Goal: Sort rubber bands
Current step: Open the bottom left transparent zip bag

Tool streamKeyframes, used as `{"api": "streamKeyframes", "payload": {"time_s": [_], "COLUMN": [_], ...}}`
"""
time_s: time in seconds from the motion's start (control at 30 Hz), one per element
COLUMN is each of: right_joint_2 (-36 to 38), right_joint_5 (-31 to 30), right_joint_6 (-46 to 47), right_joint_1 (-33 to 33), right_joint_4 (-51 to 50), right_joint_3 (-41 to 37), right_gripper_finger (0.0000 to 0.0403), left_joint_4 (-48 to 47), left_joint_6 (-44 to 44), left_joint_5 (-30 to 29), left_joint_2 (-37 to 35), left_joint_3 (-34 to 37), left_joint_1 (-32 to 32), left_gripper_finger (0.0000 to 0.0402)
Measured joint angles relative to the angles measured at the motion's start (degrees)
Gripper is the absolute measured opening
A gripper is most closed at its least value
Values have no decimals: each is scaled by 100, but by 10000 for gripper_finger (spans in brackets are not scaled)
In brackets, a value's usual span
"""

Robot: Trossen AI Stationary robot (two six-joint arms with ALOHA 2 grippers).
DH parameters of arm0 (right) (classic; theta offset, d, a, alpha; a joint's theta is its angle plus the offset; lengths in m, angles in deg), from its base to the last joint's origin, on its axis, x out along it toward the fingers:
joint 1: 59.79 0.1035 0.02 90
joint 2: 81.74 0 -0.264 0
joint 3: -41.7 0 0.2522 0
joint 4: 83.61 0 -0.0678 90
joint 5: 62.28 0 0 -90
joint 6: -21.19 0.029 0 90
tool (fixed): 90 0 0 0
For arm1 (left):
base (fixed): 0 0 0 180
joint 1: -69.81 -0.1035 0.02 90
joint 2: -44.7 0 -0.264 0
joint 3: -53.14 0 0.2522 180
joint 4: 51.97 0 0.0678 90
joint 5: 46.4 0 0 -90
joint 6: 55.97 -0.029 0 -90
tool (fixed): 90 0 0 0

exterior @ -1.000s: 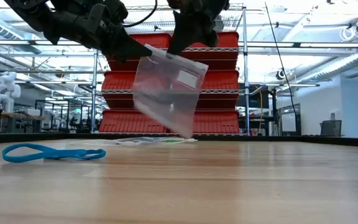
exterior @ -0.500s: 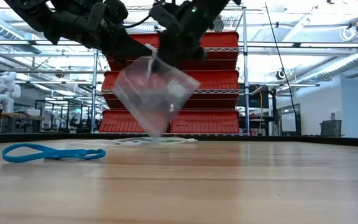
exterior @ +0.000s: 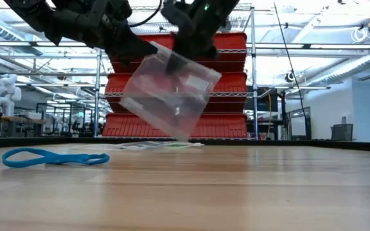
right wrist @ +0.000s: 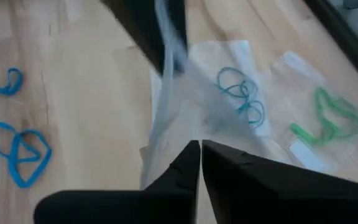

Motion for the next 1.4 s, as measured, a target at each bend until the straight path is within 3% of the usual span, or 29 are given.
{"api": "streamKeyframes", "payload": {"time_s": [0.23,0.43,0.53,0.8,0.93,1.07,1.4], "right_joint_2": [-189,-207,-207,-81,50,166,962], "right_joint_5": [173,-231,-213,-71,249,635,626], "right_joint_6": [-237,-17,137,268,262,144,84], "right_joint_1": [7,-75,-74,-71,-141,-204,-88], "right_joint_4": [1206,1844,1671,1322,1005,899,335], "right_joint_3": [-234,-541,-549,-550,-547,-547,-547], "right_gripper_finger": [1,7,40,196,246,260,257], "left_joint_4": [30,147,144,101,144,316,297], "left_joint_6": [0,-2,-2,131,197,348,284], "left_joint_5": [-214,-235,-235,-232,-236,-333,-535], "left_joint_2": [0,0,0,0,0,0,0], "left_joint_3": [0,0,0,38,211,370,548], "left_joint_1": [10,47,47,47,47,47,25], "left_gripper_finger": [0,0,0,0,0,0,0]}}
